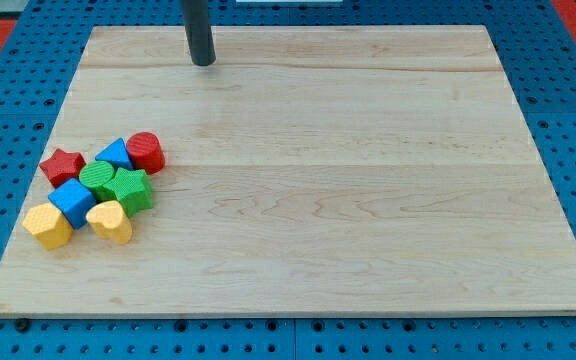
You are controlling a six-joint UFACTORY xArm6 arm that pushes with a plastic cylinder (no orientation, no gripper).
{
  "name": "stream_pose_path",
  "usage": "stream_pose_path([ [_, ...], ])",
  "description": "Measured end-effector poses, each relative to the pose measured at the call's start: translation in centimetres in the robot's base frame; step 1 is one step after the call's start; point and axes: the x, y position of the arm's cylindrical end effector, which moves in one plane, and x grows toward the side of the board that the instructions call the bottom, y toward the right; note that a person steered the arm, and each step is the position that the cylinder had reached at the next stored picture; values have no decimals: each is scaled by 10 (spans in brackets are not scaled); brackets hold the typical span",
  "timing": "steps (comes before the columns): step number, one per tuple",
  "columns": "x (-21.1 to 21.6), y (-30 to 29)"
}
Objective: Move the blue cube to the to the bottom of the red star
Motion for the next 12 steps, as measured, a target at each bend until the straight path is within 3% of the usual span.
stream_pose_path([
  [1,34,-10],
  [2,97,-62],
  [4,171,-148],
  [7,162,-189],
  [8,190,-190],
  [10,222,-155],
  [12,213,-136],
])
